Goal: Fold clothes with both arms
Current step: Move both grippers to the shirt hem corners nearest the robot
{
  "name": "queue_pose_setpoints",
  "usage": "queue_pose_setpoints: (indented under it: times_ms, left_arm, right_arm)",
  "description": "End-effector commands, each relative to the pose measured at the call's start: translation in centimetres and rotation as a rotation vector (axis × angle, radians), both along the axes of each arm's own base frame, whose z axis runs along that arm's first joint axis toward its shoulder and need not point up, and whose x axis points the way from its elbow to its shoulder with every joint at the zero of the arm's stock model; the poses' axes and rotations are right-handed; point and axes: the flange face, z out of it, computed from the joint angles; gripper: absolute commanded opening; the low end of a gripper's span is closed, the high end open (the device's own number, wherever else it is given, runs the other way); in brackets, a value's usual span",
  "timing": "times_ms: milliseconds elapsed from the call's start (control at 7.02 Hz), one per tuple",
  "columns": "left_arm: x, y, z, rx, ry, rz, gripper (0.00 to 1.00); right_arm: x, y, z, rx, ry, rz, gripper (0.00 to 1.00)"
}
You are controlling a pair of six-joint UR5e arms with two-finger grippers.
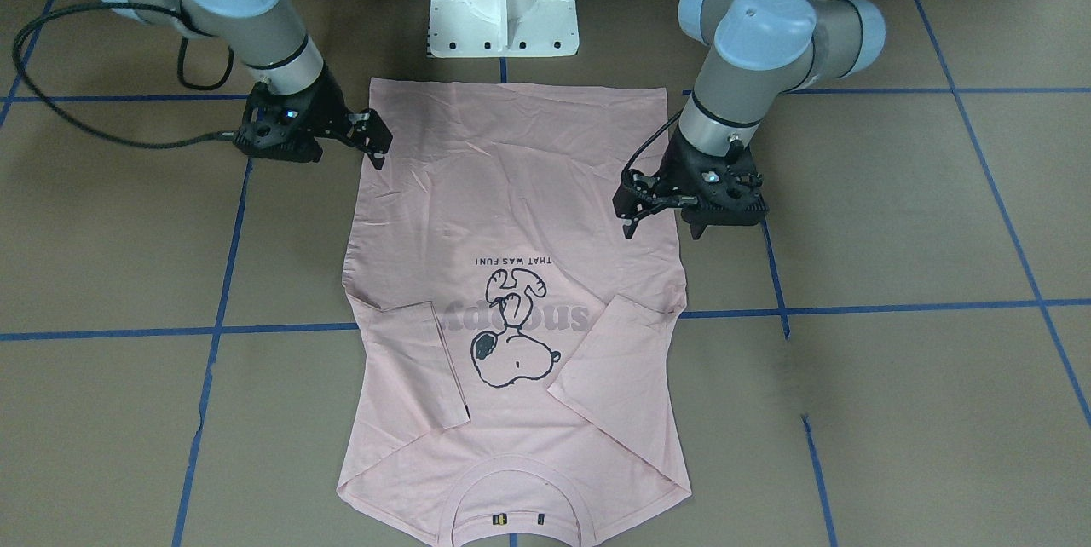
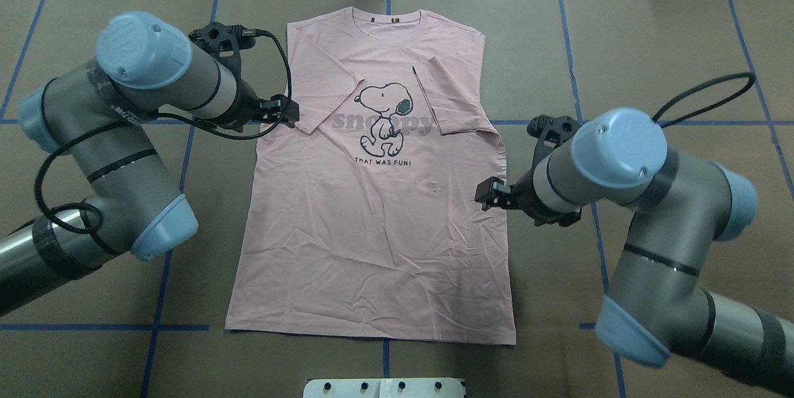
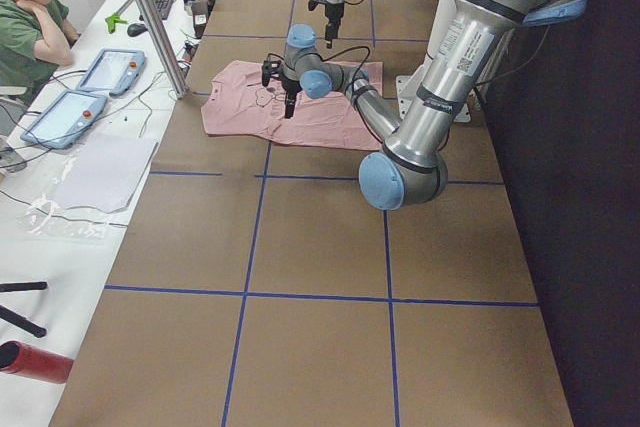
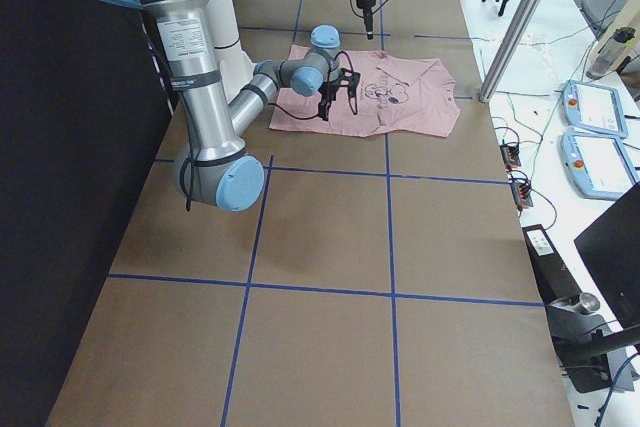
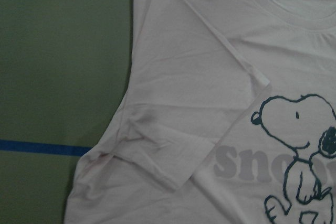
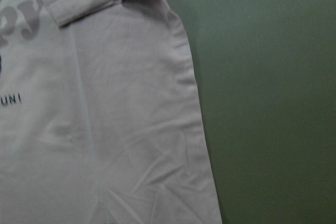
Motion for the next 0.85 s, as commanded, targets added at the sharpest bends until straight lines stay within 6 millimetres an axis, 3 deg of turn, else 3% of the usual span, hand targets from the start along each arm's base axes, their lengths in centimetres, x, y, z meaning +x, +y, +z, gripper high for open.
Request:
queue_pose_setpoints:
  times_ms: [0,142,285,712]
  left_arm:
    - [-1.7,1.6,0.5,0.013,-0.002,0.008,1.00]
    - [-1.7,1.5,0.3,0.014,0.001,0.007,1.00]
    - [-1.7,1.5,0.1,0.016,0.005,0.006,1.00]
    - [-1.4,1.6,-0.4,0.015,0.016,0.014,1.00]
  right_arm:
    - [-2.6,10.1,1.7,0.019,0.026,0.046,1.00]
    - [-3.9,13.8,3.8,0.025,0.058,0.048,1.00]
    - [-4.5,15.8,5.0,0.044,0.086,0.035,1.00]
    - [-5.3,17.4,5.9,0.034,0.104,0.001,1.00]
